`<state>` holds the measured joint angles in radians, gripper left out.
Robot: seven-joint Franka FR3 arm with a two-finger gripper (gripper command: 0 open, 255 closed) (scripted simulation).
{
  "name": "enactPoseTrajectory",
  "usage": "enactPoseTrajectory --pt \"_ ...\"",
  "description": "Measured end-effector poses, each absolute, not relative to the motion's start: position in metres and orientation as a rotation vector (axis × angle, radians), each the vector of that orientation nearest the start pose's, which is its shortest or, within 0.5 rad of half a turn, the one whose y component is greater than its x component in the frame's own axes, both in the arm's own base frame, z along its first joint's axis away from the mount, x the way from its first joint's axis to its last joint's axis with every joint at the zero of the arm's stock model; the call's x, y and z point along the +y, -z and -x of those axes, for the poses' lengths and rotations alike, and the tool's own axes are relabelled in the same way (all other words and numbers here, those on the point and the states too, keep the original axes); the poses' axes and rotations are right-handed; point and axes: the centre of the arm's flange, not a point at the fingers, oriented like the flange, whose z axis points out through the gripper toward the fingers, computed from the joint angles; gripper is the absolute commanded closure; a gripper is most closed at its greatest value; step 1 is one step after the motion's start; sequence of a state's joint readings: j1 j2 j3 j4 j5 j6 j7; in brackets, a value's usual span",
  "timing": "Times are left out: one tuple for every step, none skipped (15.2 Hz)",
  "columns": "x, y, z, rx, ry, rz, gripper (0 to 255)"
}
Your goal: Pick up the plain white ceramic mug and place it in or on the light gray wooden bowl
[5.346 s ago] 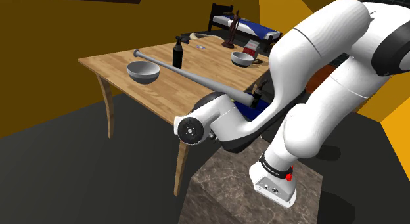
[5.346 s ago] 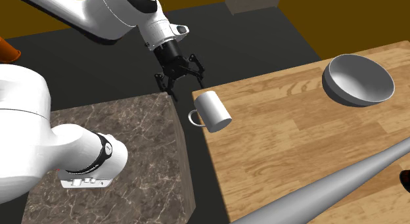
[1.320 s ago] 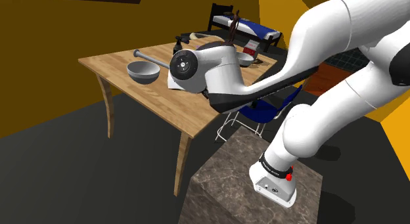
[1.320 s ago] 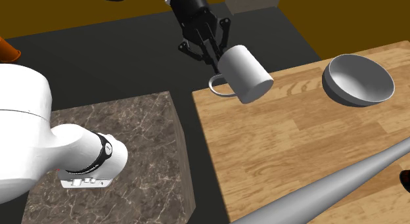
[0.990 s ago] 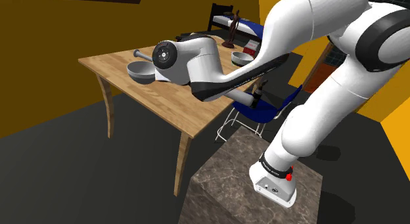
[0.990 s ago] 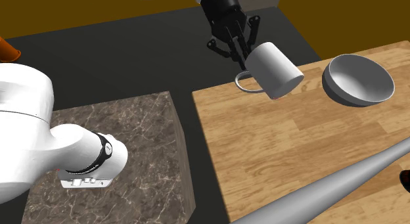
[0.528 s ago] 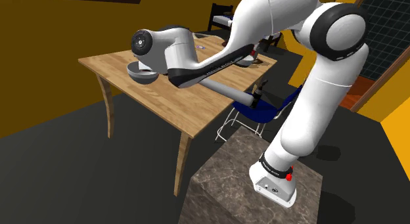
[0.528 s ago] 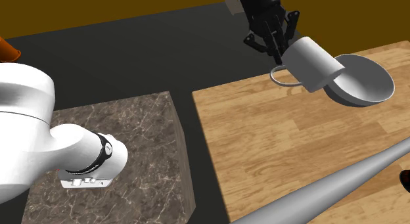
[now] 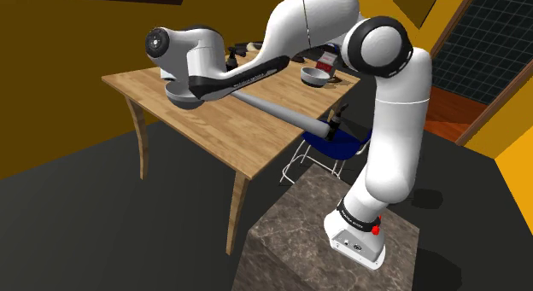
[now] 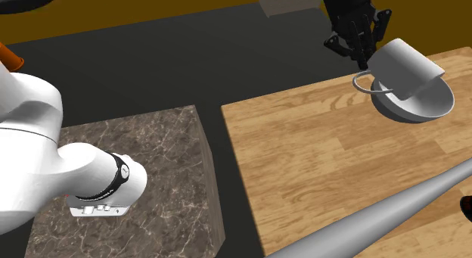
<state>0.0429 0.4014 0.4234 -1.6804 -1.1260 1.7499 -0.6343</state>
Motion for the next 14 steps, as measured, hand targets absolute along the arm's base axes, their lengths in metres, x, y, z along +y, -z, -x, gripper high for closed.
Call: enactPoseTrajectory --pt "0.187 -0.397 -0.637 1.509 0.386 -1.649 255" --pt "0.188 -0.396 -0.653 1.508 0.386 -1.649 255" --pt "0.191 -0.394 -0.666 1.508 0.387 -1.649 255" --pt "0.191 -0.394 -0.679 1.509 0.387 -1.649 255" --pt "0.19 -0.395 -0.692 1.509 0.386 -1.649 255" --pt "0.191 -0.395 -0.705 1.508 0.387 -1.649 255" --pt "0.189 -0.396 -0.717 1.509 0.387 -1.649 255" --pt "0.19 -0.394 -0.732 1.508 0.385 -1.649 255" --pt "0.192 -0.393 -0.742 1.509 0.387 -1.649 255" --pt "0.192 -0.389 -0.748 1.508 0.387 -1.65 255" --pt "0.192 -0.385 -0.751 1.508 0.388 -1.649 255" --pt "0.193 -0.38 -0.752 1.508 0.388 -1.649 255" --pt "0.192 -0.376 -0.752 1.508 0.388 -1.649 255" --pt "0.192 -0.37 -0.751 1.508 0.388 -1.649 255"
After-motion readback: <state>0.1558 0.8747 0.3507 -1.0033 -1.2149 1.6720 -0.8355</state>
